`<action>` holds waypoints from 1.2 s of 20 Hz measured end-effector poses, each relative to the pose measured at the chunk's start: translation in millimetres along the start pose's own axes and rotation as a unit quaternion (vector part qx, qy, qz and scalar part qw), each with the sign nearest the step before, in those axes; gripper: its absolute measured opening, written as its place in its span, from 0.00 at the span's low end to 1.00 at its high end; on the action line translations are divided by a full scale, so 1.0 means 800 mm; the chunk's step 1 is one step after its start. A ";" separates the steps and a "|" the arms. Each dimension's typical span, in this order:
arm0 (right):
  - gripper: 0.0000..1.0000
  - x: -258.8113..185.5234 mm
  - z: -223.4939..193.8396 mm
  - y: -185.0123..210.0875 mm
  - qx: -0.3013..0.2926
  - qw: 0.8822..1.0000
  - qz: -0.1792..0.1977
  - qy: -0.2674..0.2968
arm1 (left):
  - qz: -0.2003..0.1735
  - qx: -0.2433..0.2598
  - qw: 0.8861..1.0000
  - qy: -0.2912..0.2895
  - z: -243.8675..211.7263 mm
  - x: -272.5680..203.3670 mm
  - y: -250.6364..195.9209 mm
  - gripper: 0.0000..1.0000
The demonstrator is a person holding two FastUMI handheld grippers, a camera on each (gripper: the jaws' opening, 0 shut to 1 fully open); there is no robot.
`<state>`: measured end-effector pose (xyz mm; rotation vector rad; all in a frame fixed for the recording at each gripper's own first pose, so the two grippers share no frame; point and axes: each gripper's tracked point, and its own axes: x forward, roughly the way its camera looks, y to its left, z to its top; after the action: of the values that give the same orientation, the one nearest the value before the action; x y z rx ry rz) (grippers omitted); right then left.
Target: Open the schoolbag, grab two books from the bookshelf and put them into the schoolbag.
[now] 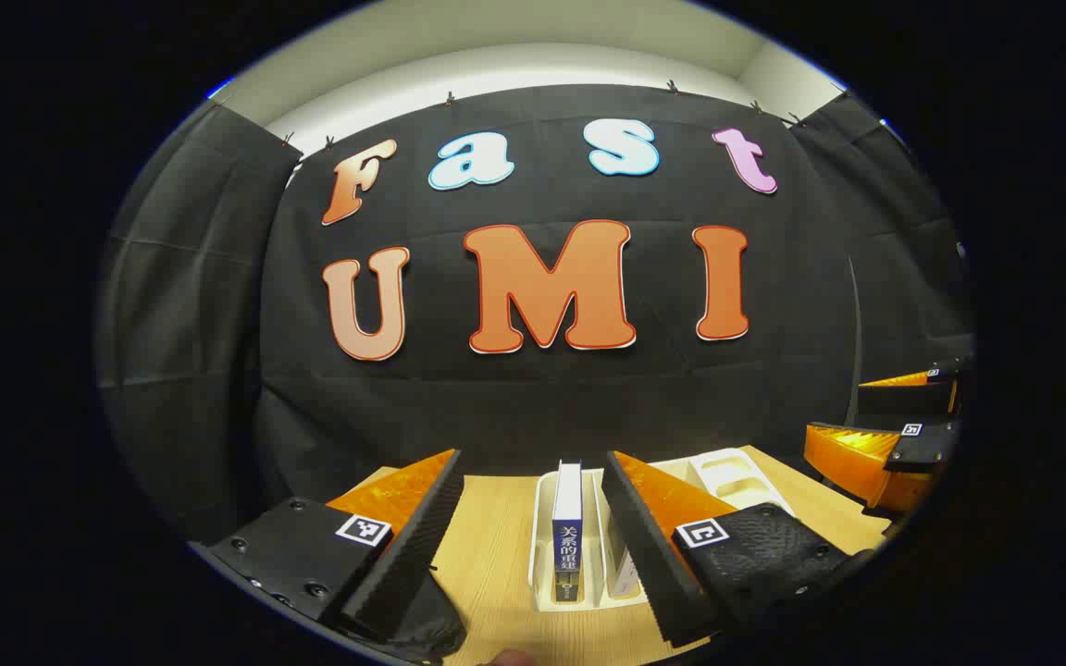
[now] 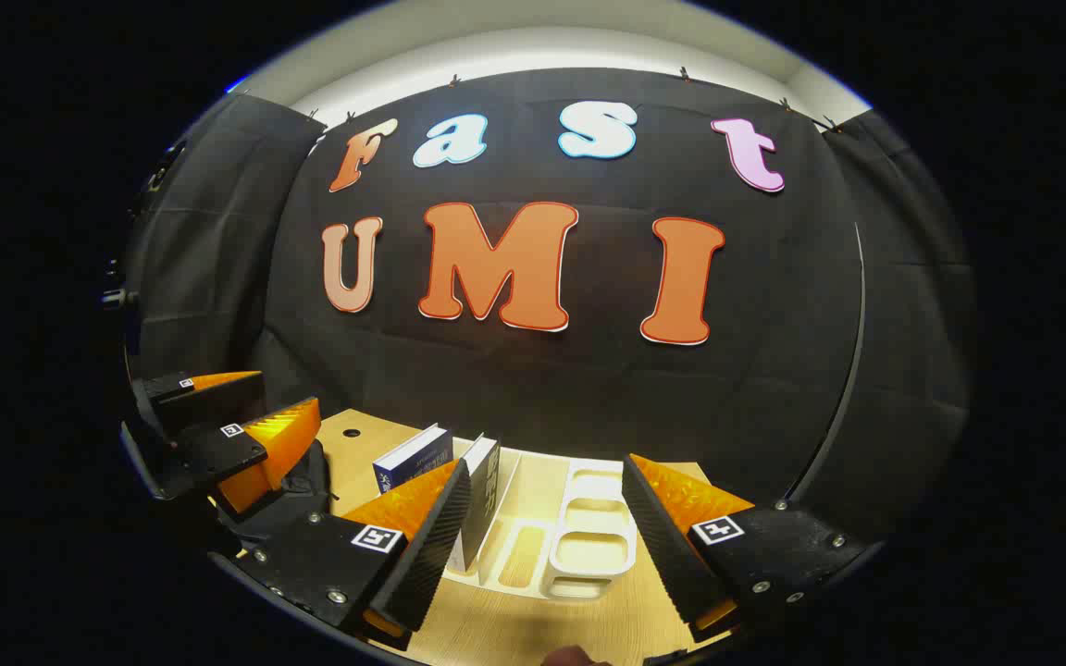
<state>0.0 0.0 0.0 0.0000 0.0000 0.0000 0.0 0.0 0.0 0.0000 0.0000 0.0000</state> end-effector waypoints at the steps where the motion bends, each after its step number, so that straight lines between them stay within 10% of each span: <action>1: 0.98 0.000 0.000 0.000 0.002 1.000 0.001 0.000 | 0.001 0.000 1.000 0.000 -0.003 0.000 0.001 0.96; 24: 0.98 0.002 0.003 0.014 0.003 1.000 0.009 -0.002 | 0.022 0.003 1.000 -0.008 0.003 -0.009 0.031 0.96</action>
<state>1.6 11.0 2.0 0.0069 -0.0050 0.0173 -7.5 24.8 2.3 0.0056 -0.0153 0.0449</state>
